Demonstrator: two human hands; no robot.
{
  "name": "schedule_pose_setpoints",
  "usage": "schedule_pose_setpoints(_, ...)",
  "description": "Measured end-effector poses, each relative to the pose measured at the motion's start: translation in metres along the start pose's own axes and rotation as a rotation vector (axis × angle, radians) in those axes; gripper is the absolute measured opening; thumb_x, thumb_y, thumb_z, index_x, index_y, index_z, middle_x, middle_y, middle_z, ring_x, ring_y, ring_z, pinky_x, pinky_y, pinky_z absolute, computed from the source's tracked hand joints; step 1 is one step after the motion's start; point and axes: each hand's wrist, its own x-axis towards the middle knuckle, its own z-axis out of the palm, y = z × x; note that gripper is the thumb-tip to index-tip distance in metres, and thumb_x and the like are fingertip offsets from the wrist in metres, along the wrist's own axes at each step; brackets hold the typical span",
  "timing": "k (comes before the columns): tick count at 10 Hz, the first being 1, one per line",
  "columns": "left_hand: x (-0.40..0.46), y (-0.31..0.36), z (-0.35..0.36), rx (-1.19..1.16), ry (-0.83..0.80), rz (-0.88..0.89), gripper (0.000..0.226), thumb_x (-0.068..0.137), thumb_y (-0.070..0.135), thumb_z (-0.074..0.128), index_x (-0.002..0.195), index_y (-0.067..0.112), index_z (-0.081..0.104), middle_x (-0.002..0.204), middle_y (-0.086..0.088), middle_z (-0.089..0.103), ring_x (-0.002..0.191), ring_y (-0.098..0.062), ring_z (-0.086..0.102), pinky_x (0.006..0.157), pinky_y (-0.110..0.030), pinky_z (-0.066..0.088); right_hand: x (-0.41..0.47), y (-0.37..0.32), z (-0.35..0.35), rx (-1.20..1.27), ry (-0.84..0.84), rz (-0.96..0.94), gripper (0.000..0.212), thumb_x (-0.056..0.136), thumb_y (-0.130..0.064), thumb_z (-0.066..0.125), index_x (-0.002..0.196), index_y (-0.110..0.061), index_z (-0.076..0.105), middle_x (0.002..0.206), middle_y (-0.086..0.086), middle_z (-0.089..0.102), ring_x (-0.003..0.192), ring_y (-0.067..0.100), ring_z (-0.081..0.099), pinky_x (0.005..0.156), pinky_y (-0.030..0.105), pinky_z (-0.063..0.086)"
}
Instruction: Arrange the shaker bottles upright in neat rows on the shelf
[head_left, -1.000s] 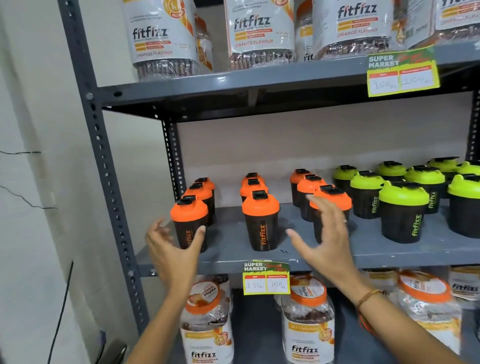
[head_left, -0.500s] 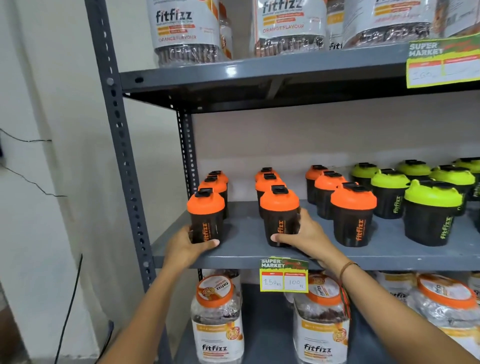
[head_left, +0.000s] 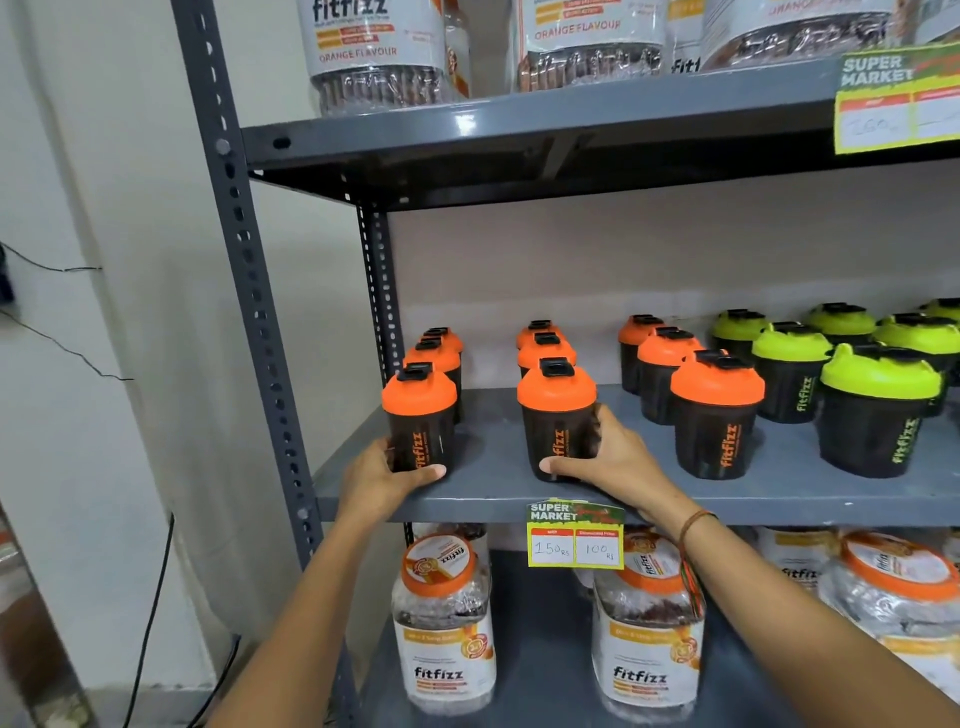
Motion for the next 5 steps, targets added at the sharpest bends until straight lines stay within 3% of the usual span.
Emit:
schedule_pose_setpoints(2,-0.01,0.004,-0.003,-0.044,-0.003,0.007,0.111,0.051,0.045,0.091,0.143,0.018,0.034,0.147,-0.006,0.048,0.131,-0.026,0.048,0.108,-0.05,0.04,-0.004,0.0,-0.005,0.117,0.023,0.032,0.122,0.057,-0.06,0.087,0.154,-0.03,0.019,0.154,0.005,0.045,0.138,0.027,0.047,0.112,0.053,0.04)
schedule_pose_setpoints(3,-0.032,0.006,0.004,-0.039,0.108,0.027,0.117,0.054,0.049,0.088,0.149,0.021,0.026,0.152,-0.007,0.039,0.137,-0.029,0.041,0.107,-0.055,0.039,-0.011,0.0,-0.006,0.124,0.024,0.04,0.129,0.061,-0.057,0.087,0.158,-0.026,0.009,0.162,0.008,0.031,0.146,0.029,0.034,0.116,0.053,0.033)
schedule_pose_setpoints(4,-0.059,0.007,0.017,-0.115,0.284,0.056,0.113,0.06,0.048,0.085,0.15,0.021,0.023,0.152,-0.01,0.038,0.137,-0.03,0.042,0.107,-0.054,0.039,-0.026,-0.006,-0.008,0.184,0.064,0.052,0.128,0.06,-0.068,0.08,0.158,-0.027,0.009,0.165,0.007,0.022,0.15,0.029,0.025,0.117,0.056,0.03)
schedule_pose_setpoints(5,-0.093,0.021,0.031,-0.116,0.422,0.098,0.105,0.064,0.052,0.08,0.149,0.026,0.025,0.151,-0.007,0.042,0.136,-0.03,0.043,0.107,-0.054,0.039,-0.062,-0.01,-0.011,0.288,0.122,0.009,0.116,0.058,-0.076,0.07,0.155,-0.034,0.019,0.162,0.0,0.026,0.148,0.024,0.028,0.116,0.055,0.032)
